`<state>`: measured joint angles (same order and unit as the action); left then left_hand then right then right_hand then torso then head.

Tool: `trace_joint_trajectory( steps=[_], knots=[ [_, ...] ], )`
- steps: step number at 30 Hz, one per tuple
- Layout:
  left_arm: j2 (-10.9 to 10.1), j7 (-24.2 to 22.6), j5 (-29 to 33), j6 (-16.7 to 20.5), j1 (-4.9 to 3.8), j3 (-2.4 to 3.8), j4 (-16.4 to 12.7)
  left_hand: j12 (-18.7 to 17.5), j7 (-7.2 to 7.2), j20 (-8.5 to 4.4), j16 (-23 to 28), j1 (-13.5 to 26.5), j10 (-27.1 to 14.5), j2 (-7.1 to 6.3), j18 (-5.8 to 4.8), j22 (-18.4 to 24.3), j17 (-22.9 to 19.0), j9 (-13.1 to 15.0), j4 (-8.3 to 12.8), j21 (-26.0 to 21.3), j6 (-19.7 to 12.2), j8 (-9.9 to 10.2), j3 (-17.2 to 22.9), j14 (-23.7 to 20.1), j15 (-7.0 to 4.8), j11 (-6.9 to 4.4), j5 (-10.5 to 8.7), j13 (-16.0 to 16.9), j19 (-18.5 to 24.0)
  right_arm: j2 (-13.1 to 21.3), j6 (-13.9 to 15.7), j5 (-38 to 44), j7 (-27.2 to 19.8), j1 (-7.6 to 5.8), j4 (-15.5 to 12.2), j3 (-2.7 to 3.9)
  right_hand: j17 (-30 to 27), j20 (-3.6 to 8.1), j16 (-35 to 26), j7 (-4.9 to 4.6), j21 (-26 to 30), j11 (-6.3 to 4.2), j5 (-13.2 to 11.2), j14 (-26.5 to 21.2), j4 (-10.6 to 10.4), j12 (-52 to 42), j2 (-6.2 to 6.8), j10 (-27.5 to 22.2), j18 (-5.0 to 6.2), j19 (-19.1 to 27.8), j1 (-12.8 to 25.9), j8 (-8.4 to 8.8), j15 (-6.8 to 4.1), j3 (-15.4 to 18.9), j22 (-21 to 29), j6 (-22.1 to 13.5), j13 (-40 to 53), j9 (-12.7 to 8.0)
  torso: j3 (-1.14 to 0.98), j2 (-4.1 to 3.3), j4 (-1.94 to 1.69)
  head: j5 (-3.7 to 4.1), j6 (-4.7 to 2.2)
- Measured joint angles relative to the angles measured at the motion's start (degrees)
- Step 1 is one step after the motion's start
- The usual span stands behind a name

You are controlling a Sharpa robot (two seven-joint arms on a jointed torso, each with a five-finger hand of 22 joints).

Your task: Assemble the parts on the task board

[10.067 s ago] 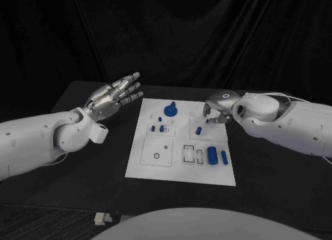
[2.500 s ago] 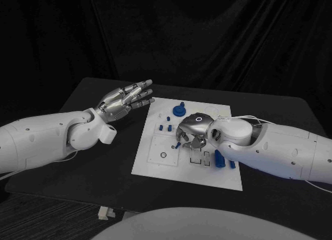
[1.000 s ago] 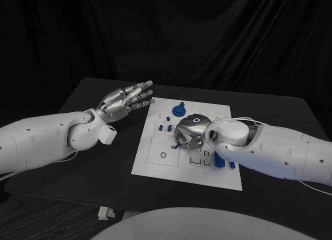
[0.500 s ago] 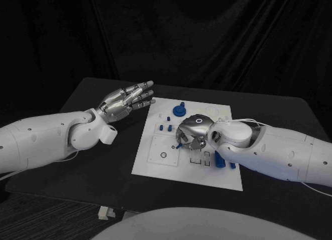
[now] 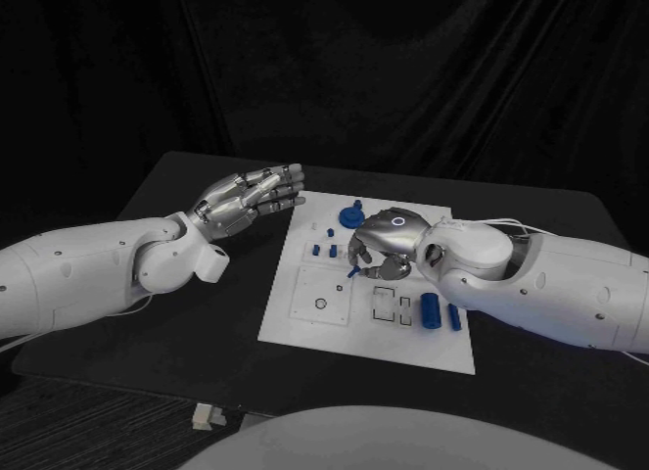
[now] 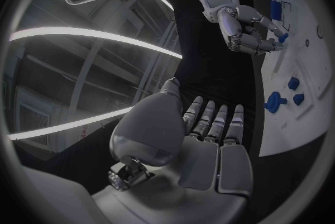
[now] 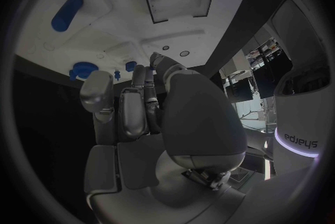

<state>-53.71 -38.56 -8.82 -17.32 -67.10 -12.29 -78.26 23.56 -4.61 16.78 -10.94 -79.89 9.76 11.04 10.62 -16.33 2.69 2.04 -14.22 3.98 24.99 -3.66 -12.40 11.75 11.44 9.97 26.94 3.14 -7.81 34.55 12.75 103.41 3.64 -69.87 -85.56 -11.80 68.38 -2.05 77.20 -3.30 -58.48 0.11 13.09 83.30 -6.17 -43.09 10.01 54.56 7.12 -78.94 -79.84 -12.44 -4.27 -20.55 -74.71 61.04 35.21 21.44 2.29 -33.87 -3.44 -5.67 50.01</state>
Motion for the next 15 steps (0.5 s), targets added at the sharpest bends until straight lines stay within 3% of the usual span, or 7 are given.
trace_joint_trajectory(
  steps=[4,6,7,9,10,11,15],
  knots=[
    [-0.5,-0.1,-3.3,2.2,0.0,0.01,-0.2,16.7,-1.6,-0.37,-19.2,-5.3,15.7,-1.13,0.0,-12.4,6.4,1.0,2.2,12.1,10.5,-3.0,1.4,22.3,-0.37,3.04,3.08,5.4,-22.0,0.5,0.1,0.0,0.9,-1.14,-0.6,0.0,0.0,0.0,0.0,0.0,0.0,0.0,0.0,0.0,0.0,0.0,0.0,0.0,0.0,0.0,0.0,0.0,0.0,0.0,0.0,0.0,0.0,0.0,-0.01,0.02,0.02,0.02,0.0],
    [-0.8,-0.1,-5.5,3.5,0.01,0.01,-0.3,22.9,-1.68,-1.45,-28.3,-6.2,24.4,-1.23,0.0,-14.6,11.1,1.2,2.2,16.9,15.0,-4.0,1.4,30.9,-2.02,1.42,3.08,8.7,-29.9,0.5,0.2,0.0,1.2,-1.4,-0.6,0.0,0.0,0.0,0.0,0.0,0.0,0.0,0.0,0.0,0.0,0.0,0.0,0.0,0.0,0.0,0.0,0.0,0.0,0.0,0.0,0.0,0.0,0.0,-0.01,0.02,0.02,0.02,0.0],
    [-0.9,-0.1,-7.2,4.3,0.01,0.01,-0.4,28.8,-2.92,-4.13,-37.8,-6.9,28.0,-1.97,-0.04,-17.7,17.6,1.5,2.2,21.5,17.4,-4.8,1.4,34.7,-5.88,-1.3,3.98,13.6,-34.6,0.5,0.3,0.0,1.4,-1.51,-0.6,0.0,0.0,0.0,0.0,0.0,0.0,0.0,0.0,0.0,0.0,0.0,0.0,0.0,0.0,0.0,0.0,0.0,0.0,0.0,0.0,0.0,0.0,0.0,-0.01,0.02,0.02,0.02,0.0],
    [-1.0,-0.2,-9.7,5.3,0.02,0.0,-0.4,39.9,-2.92,-6.88,-55.2,-8.8,34.3,-3.84,-0.05,-21.7,37.1,1.6,2.6,28.0,20.2,-5.2,2.1,43.0,-8.37,-4.52,5.58,24.9,-40.2,0.4,0.6,0.0,1.7,-1.63,-0.5,0.0,0.0,-0.01,0.0,0.0,0.0,0.0,0.0,0.0,0.0,0.0,0.0,0.0,0.0,0.0,0.0,0.0,0.0,0.0,0.0,0.0,0.0,0.0,-0.01,0.01,0.02,-0.12,0.0],
    [-1.0,-0.2,-11.0,5.7,0.05,0.0,-0.5,52.1,-2.9,-8.66,-68.8,-8.9,44.9,-4.07,-0.04,-29.0,64.0,1.6,0.8,34.5,21.2,-5.2,4.1,52.5,-10.08,-5.89,6.74,53.7,-42.1,0.3,0.7,0.0,1.7,-1.68,-0.5,-0.01,0.0,-0.01,0.0,0.0,0.0,0.0,0.0,0.0,0.0,0.0,0.0,0.0,0.0,0.0,0.0,0.0,0.0,0.0,0.0,0.0,0.0,0.0,-0.01,0.01,0.02,-0.15,0.0],
    [-1.0,-0.2,-12.8,6.2,0.14,0.01,-0.6,53.1,-2.85,-9.66,-75.8,-9.0,53.4,-5.09,-0.05,-38.3,72.9,1.6,-0.9,43.2,22.5,-5.2,5.8,64.3,-10.54,-5.01,7.56,61.1,-44.0,0.2,0.8,0.0,1.8,-1.72,-0.4,-0.01,0.0,-0.01,0.0,0.0,0.0,0.0,0.0,0.0,0.0,0.0,0.0,0.0,0.01,0.0,0.0,0.0,0.0,0.0,0.0,0.0,0.0,0.0,-0.01,0.01,0.02,-0.16,0.0],
    [-0.9,-0.2,-18.0,7.3,1.0,0.03,-1.0,53.1,-3.56,-9.91,-78.3,-8.3,59.4,-5.78,-5.86,-58.3,71.9,2.0,-2.2,71.0,25.8,-5.3,7.9,72.0,-10.39,-4.32,10.22,61.1,-63.0,-0.3,1.2,0.0,2.1,-1.79,-0.1,-0.02,0.0,-0.19,0.0,0.0,0.0,0.01,0.0,0.0,0.0,0.0,0.0,0.0,0.0,-0.2,0.0,0.0,0.0,0.0,0.0,0.0,0.0,0.0,-0.01,0.01,0.0,0.05,0.0]
  ],
)
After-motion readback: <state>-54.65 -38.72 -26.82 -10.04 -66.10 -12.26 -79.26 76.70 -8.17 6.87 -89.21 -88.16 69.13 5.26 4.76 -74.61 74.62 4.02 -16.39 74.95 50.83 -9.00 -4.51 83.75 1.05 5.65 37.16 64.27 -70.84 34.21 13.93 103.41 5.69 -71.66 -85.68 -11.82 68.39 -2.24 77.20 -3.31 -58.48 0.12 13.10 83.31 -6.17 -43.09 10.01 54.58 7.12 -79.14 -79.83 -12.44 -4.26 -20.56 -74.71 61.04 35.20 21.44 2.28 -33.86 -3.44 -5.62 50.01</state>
